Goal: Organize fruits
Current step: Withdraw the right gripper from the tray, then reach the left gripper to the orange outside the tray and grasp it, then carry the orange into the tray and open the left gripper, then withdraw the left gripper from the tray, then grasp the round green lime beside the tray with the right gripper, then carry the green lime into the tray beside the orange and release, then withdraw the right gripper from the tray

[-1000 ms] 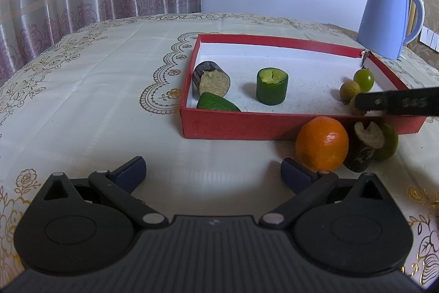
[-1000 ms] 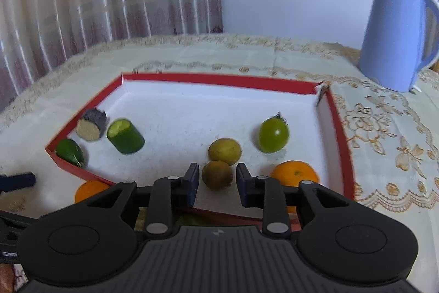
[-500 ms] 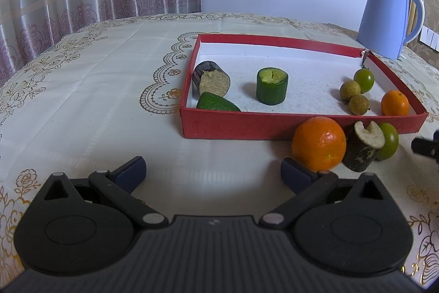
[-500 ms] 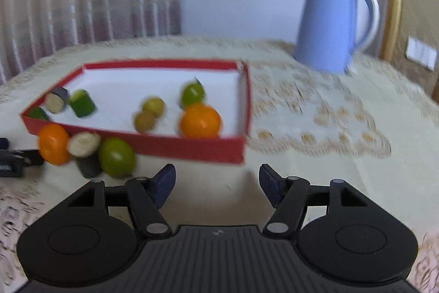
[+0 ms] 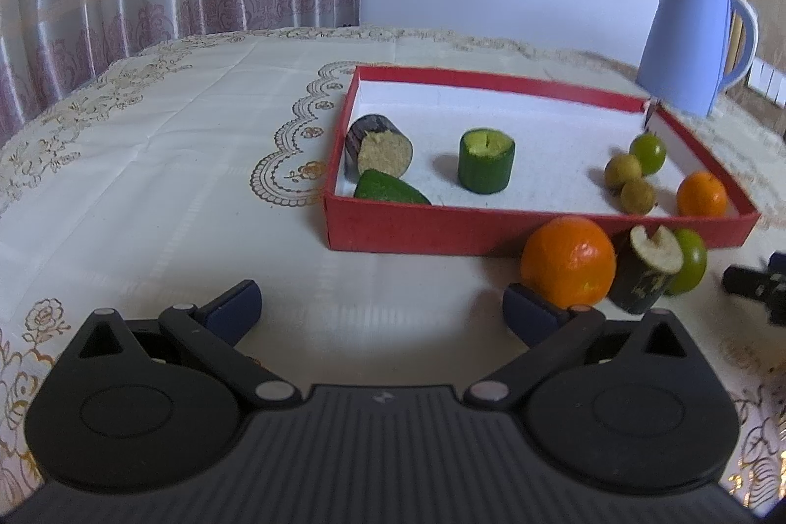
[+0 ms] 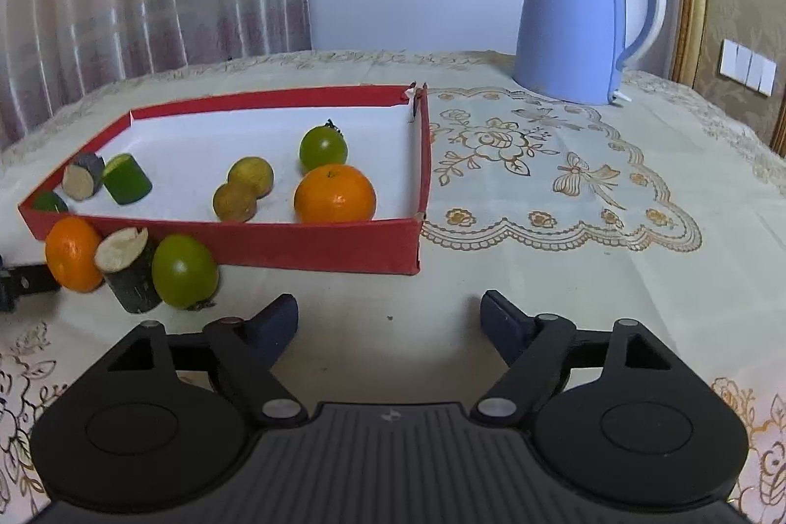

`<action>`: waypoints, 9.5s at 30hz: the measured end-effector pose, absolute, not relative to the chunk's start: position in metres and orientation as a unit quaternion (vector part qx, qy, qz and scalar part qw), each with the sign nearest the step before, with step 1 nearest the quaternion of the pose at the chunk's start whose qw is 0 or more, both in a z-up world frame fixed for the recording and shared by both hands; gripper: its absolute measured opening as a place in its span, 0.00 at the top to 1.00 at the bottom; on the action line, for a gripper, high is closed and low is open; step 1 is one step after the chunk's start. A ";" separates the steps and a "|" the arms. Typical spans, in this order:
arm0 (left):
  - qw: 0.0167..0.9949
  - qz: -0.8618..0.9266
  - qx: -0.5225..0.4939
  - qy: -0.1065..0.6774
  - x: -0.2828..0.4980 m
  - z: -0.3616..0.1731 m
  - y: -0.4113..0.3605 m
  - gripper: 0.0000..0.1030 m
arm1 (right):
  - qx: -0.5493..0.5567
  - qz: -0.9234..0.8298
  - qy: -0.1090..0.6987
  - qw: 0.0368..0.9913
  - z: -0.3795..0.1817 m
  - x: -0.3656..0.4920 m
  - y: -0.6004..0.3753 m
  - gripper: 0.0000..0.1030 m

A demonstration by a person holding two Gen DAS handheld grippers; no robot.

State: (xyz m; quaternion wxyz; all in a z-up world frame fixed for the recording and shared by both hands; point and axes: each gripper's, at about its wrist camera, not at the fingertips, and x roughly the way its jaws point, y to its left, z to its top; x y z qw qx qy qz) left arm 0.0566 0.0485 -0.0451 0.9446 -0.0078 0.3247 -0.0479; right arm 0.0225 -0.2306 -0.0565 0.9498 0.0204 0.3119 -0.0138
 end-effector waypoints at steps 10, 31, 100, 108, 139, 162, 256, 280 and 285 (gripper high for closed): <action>0.959 -0.097 -0.005 0.268 0.017 -0.024 0.039 0.00 | 0.022 -0.008 0.315 0.949 -0.057 0.023 -0.230 0.14; 0.943 -0.114 0.027 0.311 0.056 -0.042 -0.009 0.34 | 0.022 -0.007 0.315 0.949 -0.058 0.023 -0.230 0.12; 0.961 -0.103 0.069 0.248 0.069 -0.017 -0.014 0.10 | 0.022 -0.007 0.316 0.948 -0.057 0.023 -0.229 0.12; 0.953 -0.086 0.040 0.289 0.054 -0.039 0.015 0.11 | 0.022 -0.007 0.316 0.948 -0.057 0.023 -0.229 0.12; 0.940 -0.067 0.029 0.333 0.065 -0.046 0.020 0.00 | 0.025 0.047 0.279 0.959 -0.048 0.009 -0.214 0.07; 0.940 -0.067 0.029 0.332 0.065 -0.046 0.020 0.00 | -0.039 0.096 0.295 0.950 -0.051 0.032 -0.158 0.56; 0.940 -0.067 0.029 0.333 0.064 -0.046 0.020 0.00 | -0.047 0.017 0.279 0.959 -0.013 0.097 -0.172 0.63; 0.940 -0.068 0.029 0.333 0.064 -0.045 0.020 0.00 | 0.021 -0.008 0.242 0.970 -0.029 0.023 -0.211 0.41; 0.940 -0.068 0.029 0.333 0.064 -0.046 0.020 0.00 | 0.013 0.000 0.258 0.966 -0.040 0.015 -0.209 0.41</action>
